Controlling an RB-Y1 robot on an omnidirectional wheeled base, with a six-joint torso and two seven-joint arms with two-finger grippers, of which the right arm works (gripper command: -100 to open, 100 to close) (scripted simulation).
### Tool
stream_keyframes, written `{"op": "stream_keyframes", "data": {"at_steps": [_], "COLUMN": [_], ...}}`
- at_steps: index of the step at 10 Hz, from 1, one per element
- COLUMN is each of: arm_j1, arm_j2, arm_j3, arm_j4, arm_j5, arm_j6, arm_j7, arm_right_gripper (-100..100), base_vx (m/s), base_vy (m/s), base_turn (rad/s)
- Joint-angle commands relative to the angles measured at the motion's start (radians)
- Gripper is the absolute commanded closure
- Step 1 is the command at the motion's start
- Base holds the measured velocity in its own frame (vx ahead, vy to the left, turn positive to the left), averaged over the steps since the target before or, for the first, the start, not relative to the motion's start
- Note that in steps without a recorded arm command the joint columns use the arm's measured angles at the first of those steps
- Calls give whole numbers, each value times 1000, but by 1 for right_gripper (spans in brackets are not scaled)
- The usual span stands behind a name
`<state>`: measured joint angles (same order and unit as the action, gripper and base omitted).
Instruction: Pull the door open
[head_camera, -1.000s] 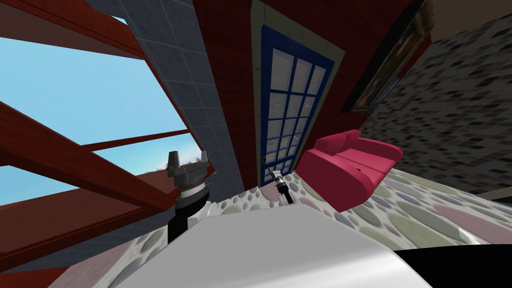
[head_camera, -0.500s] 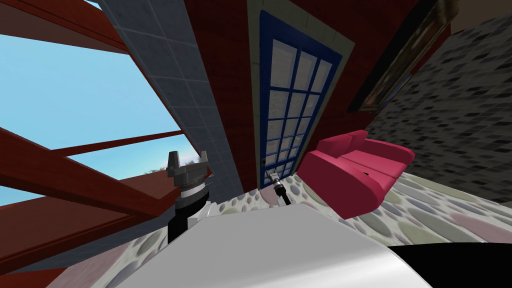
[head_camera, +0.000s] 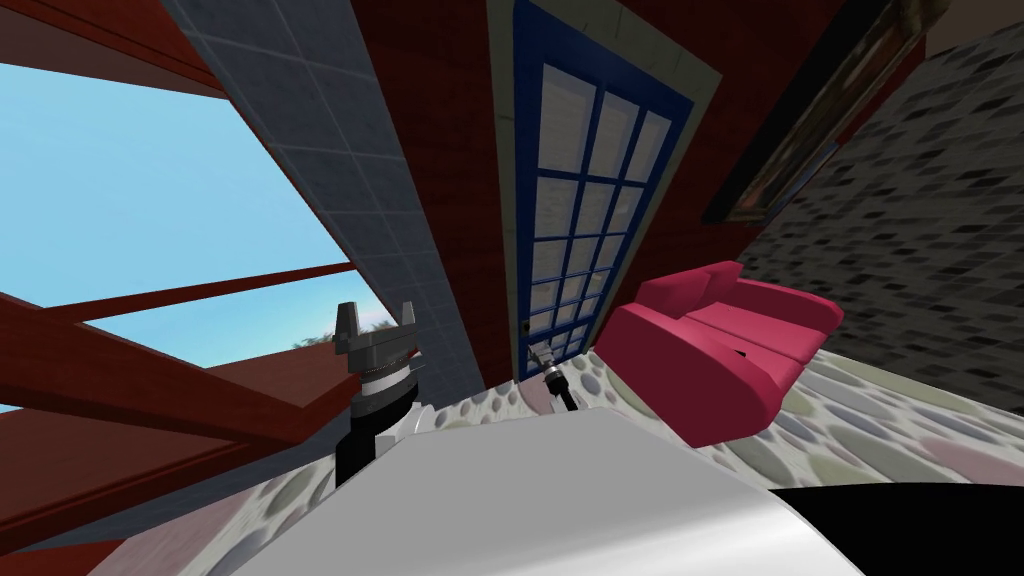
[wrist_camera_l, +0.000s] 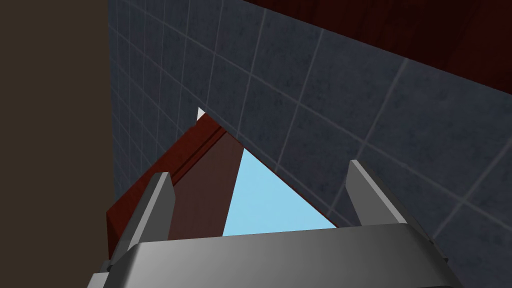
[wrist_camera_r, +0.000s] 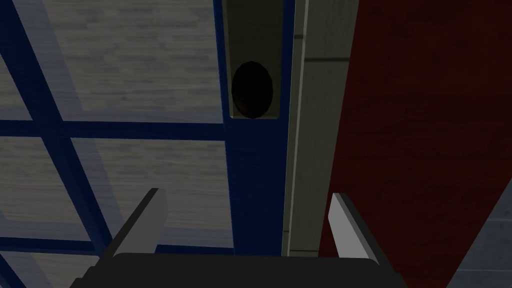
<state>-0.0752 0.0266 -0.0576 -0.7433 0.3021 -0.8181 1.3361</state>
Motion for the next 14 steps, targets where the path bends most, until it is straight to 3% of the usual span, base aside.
{"op": "stream_keyframes", "data": {"at_steps": [1,5,6,7,8,9,11,14], "arm_j1": [-17,-39,-31,-34,-35,-35,-38,-40], "arm_j2": [7,22,21,-11,-30,-30,-60,-78], "arm_j3": [-3,-3,0,-34,-58,-58,-102,-135], "arm_j4": [43,105,85,97,104,108,119,129], "arm_j5": [3,12,12,4,-2,-2,-12,-20], "arm_j6": [-12,-23,-15,-20,-24,-24,-32,-37], "arm_j7": [27,74,65,61,57,57,49,43], "arm_right_gripper": [-100,-100,-100,-100,-100,-100,-100,-100], "base_vx": [36,44,17,-88,-153,-110,-74,-7], "base_vy": [-41,-43,-18,70,133,101,88,45], "base_turn": [13,11,4,304,296,82,229,125]}}
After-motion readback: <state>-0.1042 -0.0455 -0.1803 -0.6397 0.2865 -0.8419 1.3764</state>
